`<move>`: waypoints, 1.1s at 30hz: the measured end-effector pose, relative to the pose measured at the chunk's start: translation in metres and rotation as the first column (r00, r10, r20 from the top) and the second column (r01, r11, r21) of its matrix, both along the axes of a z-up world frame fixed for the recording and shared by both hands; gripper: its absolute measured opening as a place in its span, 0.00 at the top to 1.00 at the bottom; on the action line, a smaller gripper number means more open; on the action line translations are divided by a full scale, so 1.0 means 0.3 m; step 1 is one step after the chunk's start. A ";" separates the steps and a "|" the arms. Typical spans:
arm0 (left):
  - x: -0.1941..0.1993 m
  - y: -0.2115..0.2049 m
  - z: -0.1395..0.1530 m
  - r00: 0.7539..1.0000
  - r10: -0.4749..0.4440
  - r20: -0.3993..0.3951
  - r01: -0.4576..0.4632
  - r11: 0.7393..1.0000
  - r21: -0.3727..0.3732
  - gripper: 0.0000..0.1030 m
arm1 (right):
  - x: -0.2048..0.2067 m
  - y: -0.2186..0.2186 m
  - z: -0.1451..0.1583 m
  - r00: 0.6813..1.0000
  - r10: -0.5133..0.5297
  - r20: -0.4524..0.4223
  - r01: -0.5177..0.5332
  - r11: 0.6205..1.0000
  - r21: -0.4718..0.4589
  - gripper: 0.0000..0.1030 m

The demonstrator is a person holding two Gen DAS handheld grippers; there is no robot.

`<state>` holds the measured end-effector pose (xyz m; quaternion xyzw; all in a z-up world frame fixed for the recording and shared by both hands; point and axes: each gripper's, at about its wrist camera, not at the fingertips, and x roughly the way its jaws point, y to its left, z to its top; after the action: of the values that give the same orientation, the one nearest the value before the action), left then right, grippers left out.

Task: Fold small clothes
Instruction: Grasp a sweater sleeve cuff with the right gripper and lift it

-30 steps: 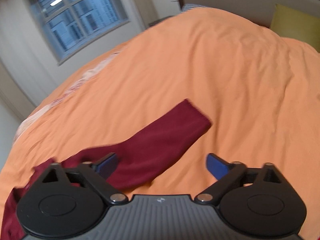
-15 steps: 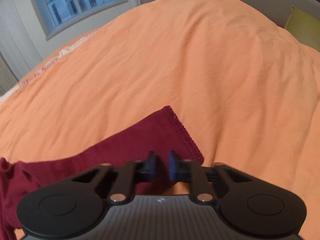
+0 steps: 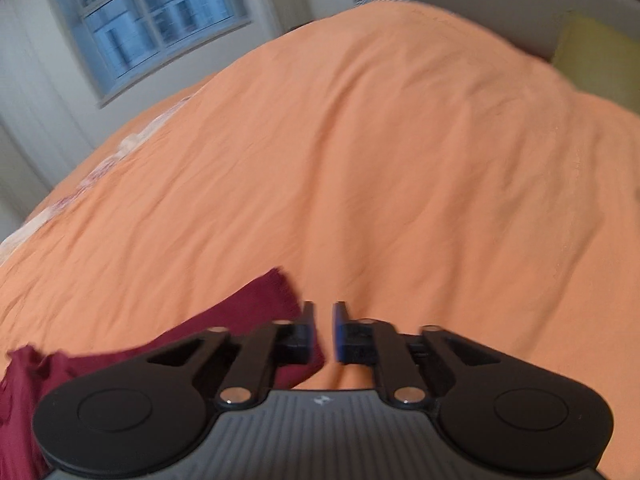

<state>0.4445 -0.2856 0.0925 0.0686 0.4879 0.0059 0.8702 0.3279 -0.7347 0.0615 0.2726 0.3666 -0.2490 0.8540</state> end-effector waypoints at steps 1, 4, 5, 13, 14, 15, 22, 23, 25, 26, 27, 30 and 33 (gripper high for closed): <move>-0.002 -0.009 -0.004 1.000 -0.005 -0.001 0.005 1.000 0.000 0.01 | 0.008 0.018 -0.018 1.000 0.018 0.005 -0.018 1.000 0.004 0.42; -0.001 -0.037 -0.023 1.000 -0.018 -0.016 0.018 1.000 0.010 0.01 | 0.049 0.057 -0.071 0.999 0.038 -0.017 -0.038 0.999 0.008 0.33; -0.002 -0.045 -0.028 1.000 -0.020 -0.021 0.020 1.000 0.012 0.01 | 0.065 0.062 -0.094 0.999 0.026 -0.033 -0.026 1.000 0.016 0.32; -0.022 -0.084 -0.031 0.999 -0.032 -0.030 0.033 0.999 0.011 0.01 | 0.108 0.089 -0.145 0.996 -0.078 -0.045 0.079 0.997 0.004 0.94; -0.024 -0.084 -0.025 0.999 -0.032 -0.027 0.033 0.999 0.010 0.01 | 0.109 0.087 -0.125 0.997 -0.075 -0.024 0.075 0.997 -0.001 0.95; -0.026 -0.083 -0.020 0.999 -0.031 -0.023 0.032 0.999 0.009 0.01 | 0.086 0.079 -0.098 0.997 -0.071 -0.002 0.071 0.997 -0.019 0.95; -0.009 -0.064 -0.017 0.999 -0.027 -0.029 0.027 1.000 0.008 0.01 | 0.001 0.017 0.005 0.995 -0.101 0.010 0.102 0.989 -0.109 0.95; -0.004 -0.062 -0.027 0.999 -0.030 -0.039 0.031 0.999 0.017 0.01 | 0.001 0.012 -0.008 0.996 -0.095 -0.004 0.094 0.991 -0.096 0.95; 0.003 -0.055 -0.037 0.998 -0.032 -0.052 0.034 0.999 0.034 0.01 | 0.007 0.012 -0.010 0.996 -0.090 -0.019 0.089 0.993 -0.077 0.95; 0.003 -0.047 -0.034 0.998 -0.032 -0.048 0.034 0.999 0.034 0.01 | 0.016 0.015 -0.001 0.996 -0.090 -0.013 0.088 0.993 -0.081 0.95; 0.003 -0.037 -0.026 0.999 -0.031 -0.042 0.033 0.999 0.028 0.01 | 0.015 0.026 0.013 0.996 -0.088 -0.004 0.088 0.992 -0.087 0.95; 0.008 0.001 -0.002 0.999 -0.030 -0.032 0.030 1.000 0.004 0.01 | 0.020 0.070 0.071 0.996 -0.076 0.039 0.080 0.992 -0.099 0.95; 0.020 0.046 0.031 0.999 -0.028 -0.016 0.028 1.000 0.000 0.01 | 0.036 0.136 0.170 0.994 -0.030 0.100 0.042 0.992 -0.118 0.95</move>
<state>0.4506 -0.2717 0.1017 0.0752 0.4940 -0.0066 0.8662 0.3387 -0.6940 0.1125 0.2394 0.3035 -0.2721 0.8812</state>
